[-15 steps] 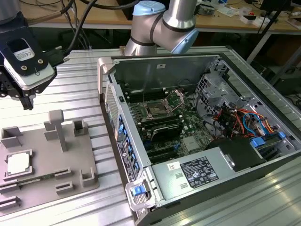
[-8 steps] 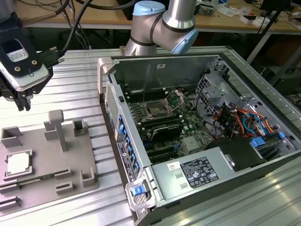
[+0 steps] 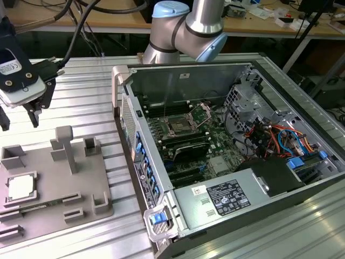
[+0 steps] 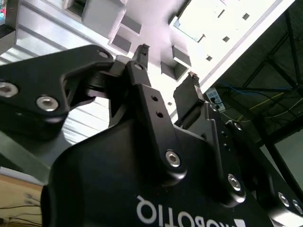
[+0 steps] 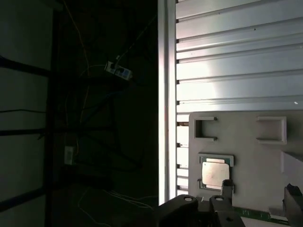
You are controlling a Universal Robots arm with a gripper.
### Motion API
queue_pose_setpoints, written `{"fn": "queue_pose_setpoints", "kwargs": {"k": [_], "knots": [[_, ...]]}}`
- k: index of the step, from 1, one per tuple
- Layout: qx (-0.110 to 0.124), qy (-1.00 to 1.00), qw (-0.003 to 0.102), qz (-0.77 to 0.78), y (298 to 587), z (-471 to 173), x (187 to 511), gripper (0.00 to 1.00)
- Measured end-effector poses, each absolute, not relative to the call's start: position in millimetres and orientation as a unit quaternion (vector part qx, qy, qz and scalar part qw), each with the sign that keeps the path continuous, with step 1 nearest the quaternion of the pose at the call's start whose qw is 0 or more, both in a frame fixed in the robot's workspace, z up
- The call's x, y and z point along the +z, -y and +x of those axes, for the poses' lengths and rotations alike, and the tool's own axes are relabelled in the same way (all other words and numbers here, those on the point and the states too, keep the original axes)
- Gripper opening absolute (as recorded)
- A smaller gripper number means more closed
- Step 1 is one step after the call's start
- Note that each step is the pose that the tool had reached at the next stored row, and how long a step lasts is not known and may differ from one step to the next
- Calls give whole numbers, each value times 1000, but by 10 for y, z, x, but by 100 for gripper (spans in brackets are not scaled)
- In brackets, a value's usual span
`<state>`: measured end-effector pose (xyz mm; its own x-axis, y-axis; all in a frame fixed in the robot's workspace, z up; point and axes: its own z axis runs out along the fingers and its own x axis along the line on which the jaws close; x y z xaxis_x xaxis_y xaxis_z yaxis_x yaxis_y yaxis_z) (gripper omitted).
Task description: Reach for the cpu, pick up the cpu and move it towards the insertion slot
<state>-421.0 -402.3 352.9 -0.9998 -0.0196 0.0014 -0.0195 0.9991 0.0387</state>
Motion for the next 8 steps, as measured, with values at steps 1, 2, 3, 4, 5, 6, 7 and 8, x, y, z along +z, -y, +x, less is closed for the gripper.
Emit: {"fn": "queue_pose_setpoints", "kwargs": {"k": [1,2,3,4,5,6,7,8], "knots": [[-20,1000,1,10,4024,-4228,3524,53],[-20,1000,1,10,4027,-4299,3510,53],[-20,1000,2,10,4029,-4341,3498,53],[-20,1000,2,10,4031,-4355,3495,53],[-20,1000,2,11,4034,-4362,3493,53],[-20,1000,2,11,4034,-4362,3492,53],[-20,1000,2,11,4034,-4362,3492,53],[-20,1000,2,11,4034,-4362,3492,53]]}}
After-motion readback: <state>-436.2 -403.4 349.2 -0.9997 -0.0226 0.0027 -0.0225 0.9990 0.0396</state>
